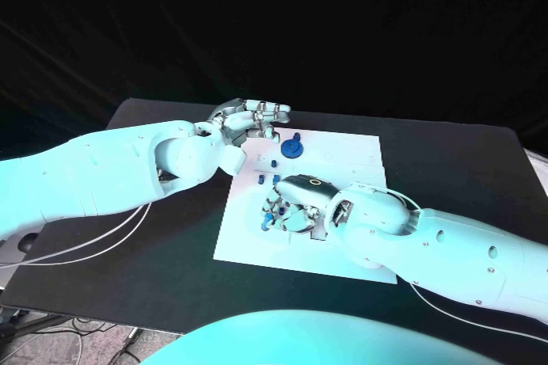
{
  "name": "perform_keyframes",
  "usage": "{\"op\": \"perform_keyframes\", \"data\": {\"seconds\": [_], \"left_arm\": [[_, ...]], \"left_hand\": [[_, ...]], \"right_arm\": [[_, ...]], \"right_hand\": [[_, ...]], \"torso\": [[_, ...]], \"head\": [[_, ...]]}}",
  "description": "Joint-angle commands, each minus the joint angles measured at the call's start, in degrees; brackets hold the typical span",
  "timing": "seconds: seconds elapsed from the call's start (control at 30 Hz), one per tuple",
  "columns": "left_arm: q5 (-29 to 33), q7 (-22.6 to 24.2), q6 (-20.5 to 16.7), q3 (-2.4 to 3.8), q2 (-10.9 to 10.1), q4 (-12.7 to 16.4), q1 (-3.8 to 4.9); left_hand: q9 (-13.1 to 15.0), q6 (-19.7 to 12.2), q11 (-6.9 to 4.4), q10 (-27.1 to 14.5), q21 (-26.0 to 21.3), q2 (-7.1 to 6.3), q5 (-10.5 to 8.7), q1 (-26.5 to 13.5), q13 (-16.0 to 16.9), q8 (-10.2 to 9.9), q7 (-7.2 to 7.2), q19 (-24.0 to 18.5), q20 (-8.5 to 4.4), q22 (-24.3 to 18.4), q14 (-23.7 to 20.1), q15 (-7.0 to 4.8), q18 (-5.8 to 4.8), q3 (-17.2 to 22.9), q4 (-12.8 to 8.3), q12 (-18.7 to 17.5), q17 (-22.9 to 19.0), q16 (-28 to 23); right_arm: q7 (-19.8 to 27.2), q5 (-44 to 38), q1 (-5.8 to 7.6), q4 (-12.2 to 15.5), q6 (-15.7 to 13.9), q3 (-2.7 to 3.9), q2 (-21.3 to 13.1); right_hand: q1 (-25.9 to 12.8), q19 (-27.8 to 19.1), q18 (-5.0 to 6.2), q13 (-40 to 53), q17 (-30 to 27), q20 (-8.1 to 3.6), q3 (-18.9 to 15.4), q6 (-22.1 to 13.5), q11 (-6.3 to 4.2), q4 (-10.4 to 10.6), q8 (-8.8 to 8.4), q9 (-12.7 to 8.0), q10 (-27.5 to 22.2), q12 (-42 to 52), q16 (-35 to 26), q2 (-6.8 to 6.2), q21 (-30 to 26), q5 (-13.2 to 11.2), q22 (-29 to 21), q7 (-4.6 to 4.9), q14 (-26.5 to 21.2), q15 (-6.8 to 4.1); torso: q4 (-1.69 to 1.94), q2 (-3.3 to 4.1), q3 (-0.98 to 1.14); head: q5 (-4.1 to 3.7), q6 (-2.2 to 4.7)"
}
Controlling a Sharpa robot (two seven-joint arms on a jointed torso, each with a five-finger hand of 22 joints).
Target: Assemble the parts on the task board
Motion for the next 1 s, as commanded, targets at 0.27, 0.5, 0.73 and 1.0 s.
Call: {"op": "perform_keyframes", "data": {"seconds": [0.27, 0.5, 0.73, 1.0], "left_arm": [[-0.3, 0.31, 1.17, 0.03, 0.06, 0.15, 0.0], [-0.3, 0.31, 1.16, 0.03, 0.04, 0.16, 0.0], [-0.3, 0.28, 1.13, 0.03, 0.05, 0.16, 0.0], [-0.3, 0.24, 1.11, 0.03, 0.1, 0.1, 0.0]], "left_hand": [[-0.08, -0.34, 0.11, -0.45, -0.25, 0.53, 0.09, 0.0, 0.08, 0.14, 0.01, 0.06, 0.29, -0.08, -0.24, 0.0, 1.06, -0.34, 0.12, 0.35, -0.07, -0.35], [-0.08, -0.34, 0.11, -0.45, -0.25, 0.53, 0.09, 0.0, 0.08, 0.14, 0.01, 0.06, 0.29, -0.08, -0.24, 0.0, 1.06, -0.34, 0.12, 0.35, -0.07, -0.35], [-0.08, -0.34, 0.11, -0.45, -0.25, 0.53, 0.09, 0.0, 0.08, 0.14, 0.01, 0.06, 0.29, -0.08, -0.24, 0.0, 1.06, -0.34, 0.12, 0.35, -0.07, -0.35], [-0.08, -0.34, 0.11, -0.45, -0.25, 0.53, 0.09, 0.0, 0.08, 0.14, 0.01, 0.06, 0.29, -0.08, -0.24, 0.0, 1.06, -0.34, 0.12, 0.35, -0.07, -0.35]], "right_arm": [[-1.52, -2.61, -0.1, -0.65, 2.47, -0.01, 0.46], [-1.95, -4.33, -0.14, -0.48, 2.8, -0.05, 0.92], [-2.47, -4.7, -0.14, -0.47, 3.26, -0.1, 1.21], [-2.12, -4.37, -0.14, -0.29, 1.59, -0.17, 1.04]], "right_hand": [[0.01, 0.03, 0.14, 0.06, -0.13, -0.03, 0.32, 0.4, 0.33, -0.04, 0.39, 0.1, 0.14, -0.23, 0.17, 0.3, 0.12, 0.29, -0.19, -0.03, 2.14, -0.26], [-0.01, 0.02, 0.14, 0.07, -0.12, -0.03, 0.33, 0.4, 0.34, -0.02, 0.39, 0.11, 0.16, -0.25, 0.18, 0.33, 0.11, 0.3, -0.2, -0.02, 2.14, -0.25], [-1.19, -0.39, 0.17, -0.12, -0.31, 0.38, -0.48, -1.89, 1.14, 0.27, -0.97, -0.37, -1.87, -1.7, 0.1, -1.02, -0.3, 0.55, -0.8, 0.83, 2.04, 0.41], [-3.33, -2.25, 0.77, 0.04, -1.43, 1.93, -5.69, -8.59, 3.34, 1.18, -2.28, -1.95, -8.67, -3.16, -0.5, -4.52, -2.58, 3.44, -4.08, 3.11, 1.41, 2.15]], "torso": [[0.02, 0.0, -0.01], [-0.02, -0.02, -0.01], [0.02, -0.03, -0.03], [-0.04, -0.04, 0.0]], "head": [[0.01, -0.11], [-0.01, -0.11], [-0.08, -0.11], [-0.16, -0.11]]}}
